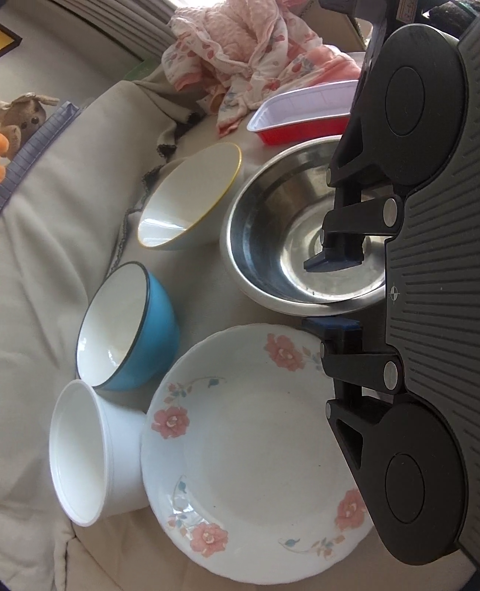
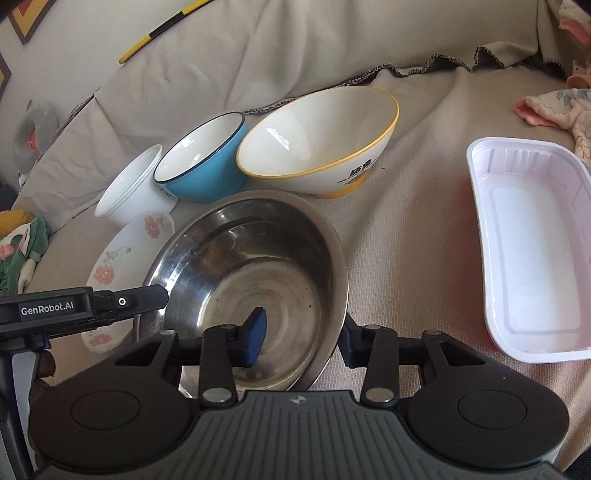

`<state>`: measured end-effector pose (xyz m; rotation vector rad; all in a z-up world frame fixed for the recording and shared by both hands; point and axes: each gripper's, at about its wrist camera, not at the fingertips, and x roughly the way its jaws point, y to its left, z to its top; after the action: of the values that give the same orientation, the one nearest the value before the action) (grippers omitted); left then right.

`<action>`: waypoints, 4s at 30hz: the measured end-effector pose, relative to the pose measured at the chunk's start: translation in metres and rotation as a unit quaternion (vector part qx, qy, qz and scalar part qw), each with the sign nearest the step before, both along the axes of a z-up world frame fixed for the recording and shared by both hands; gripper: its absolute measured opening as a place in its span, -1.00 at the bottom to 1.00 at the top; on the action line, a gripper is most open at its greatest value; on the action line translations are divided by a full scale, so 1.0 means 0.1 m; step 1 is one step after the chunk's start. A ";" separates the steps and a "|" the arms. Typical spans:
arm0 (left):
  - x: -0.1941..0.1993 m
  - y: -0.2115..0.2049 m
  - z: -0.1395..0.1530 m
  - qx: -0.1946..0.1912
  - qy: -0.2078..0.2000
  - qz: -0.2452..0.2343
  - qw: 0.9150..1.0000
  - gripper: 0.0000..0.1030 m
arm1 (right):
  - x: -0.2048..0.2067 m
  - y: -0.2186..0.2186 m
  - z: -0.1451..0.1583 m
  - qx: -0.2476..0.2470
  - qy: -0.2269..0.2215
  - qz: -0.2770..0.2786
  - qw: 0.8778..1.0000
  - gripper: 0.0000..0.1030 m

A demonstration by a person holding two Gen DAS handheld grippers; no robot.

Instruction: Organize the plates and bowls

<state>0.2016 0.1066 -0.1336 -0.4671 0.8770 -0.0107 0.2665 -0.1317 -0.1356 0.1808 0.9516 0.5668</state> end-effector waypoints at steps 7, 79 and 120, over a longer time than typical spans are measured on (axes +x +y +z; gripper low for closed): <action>-0.05 -0.04 -0.08 -0.019 0.020 -0.013 1.000 -0.48 | -0.02 -0.14 0.06 -0.004 -0.006 0.002 1.000 -0.22; -0.24 1.55 -0.28 -0.086 -0.054 0.060 0.993 0.04 | 0.19 1.49 -0.08 -0.012 0.037 0.092 0.995 0.08; 0.73 0.03 0.41 -0.079 -0.067 -0.004 0.995 -0.12 | 0.20 -0.14 0.16 0.013 -0.088 0.021 0.996 0.56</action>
<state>0.2742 0.1098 -0.0925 -0.6044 0.7490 -0.1177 0.2864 -0.1452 -0.1193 0.1330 0.7792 0.6236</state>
